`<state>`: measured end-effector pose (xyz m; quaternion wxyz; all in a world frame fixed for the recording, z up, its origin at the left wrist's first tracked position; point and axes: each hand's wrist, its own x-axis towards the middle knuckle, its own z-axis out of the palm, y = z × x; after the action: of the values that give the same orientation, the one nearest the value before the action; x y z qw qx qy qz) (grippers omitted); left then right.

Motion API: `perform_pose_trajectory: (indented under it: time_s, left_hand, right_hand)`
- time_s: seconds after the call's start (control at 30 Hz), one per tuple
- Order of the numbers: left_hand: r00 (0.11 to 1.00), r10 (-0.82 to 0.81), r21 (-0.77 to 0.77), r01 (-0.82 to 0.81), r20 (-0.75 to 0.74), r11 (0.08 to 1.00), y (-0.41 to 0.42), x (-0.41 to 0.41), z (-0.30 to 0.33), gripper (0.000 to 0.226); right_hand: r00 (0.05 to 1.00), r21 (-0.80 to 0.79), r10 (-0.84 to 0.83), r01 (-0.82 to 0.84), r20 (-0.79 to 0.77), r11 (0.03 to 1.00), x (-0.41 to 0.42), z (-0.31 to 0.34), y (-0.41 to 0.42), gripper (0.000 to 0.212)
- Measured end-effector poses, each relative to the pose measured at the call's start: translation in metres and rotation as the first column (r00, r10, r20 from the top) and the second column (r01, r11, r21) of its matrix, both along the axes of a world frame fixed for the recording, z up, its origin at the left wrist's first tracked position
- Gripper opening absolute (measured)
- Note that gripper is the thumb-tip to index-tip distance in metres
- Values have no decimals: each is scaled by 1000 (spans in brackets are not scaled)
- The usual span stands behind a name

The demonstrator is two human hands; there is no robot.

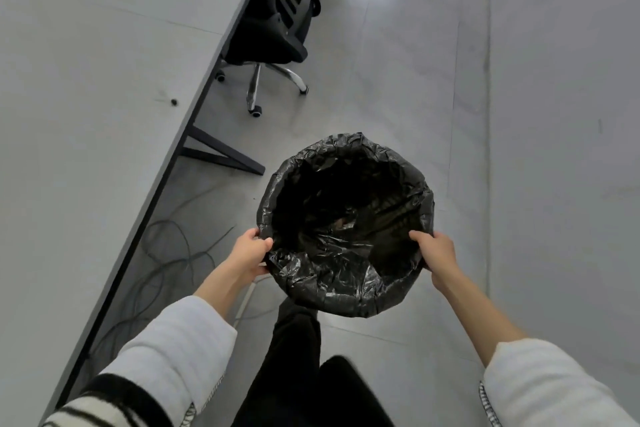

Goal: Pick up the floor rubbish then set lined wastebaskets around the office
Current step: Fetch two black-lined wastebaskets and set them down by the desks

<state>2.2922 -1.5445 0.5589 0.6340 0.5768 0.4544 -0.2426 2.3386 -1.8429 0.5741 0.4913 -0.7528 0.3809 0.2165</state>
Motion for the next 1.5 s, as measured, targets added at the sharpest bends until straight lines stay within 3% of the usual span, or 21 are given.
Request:
perform_pose_trajectory:
  time_s: [0.1,0.23,0.33,0.53,0.77,0.87,1.03,1.17,1.33,1.5]
  left_hand:
    - [999,-21,19,21,-37,1000,8,60,-32,40]
    - [997,-42,83,47,-70,995,17,122,-65,34]
    - [992,-37,91,48,-123,995,27,158,-99,31]
    - [974,31,177,10,-225,984,37,236,-208,31]
    - [936,89,148,-39,-341,988,54,302,-356,38]
    - [928,92,144,-42,-362,989,72,316,-397,42]
    - [938,-5,109,46,-346,993,96,325,-410,43]
    - [940,29,244,58,-340,968,119,322,-412,49]
    - [949,75,410,60,-305,910,157,324,-411,50]
    - [951,42,397,87,-307,914,170,324,-417,48]
  right_hand:
    - [997,-36,0,-3,-77,999,60,-37,9,42]
    - [982,-25,72,-77,-177,997,131,-76,22,24]
    - [967,-8,136,-141,-217,990,182,-109,33,21]
    - [928,9,275,-282,-251,959,279,-220,55,16]
    - [874,-39,402,-428,-274,903,348,-378,74,26]
    - [841,-102,469,-509,-268,855,357,-409,92,35]
    - [895,-167,424,-443,-138,881,366,-421,118,36]
    - [846,-68,508,-523,-162,849,367,-424,135,34]
    - [833,59,547,-544,-81,837,363,-438,171,41]
    - [831,104,548,-539,-96,836,363,-446,176,50]
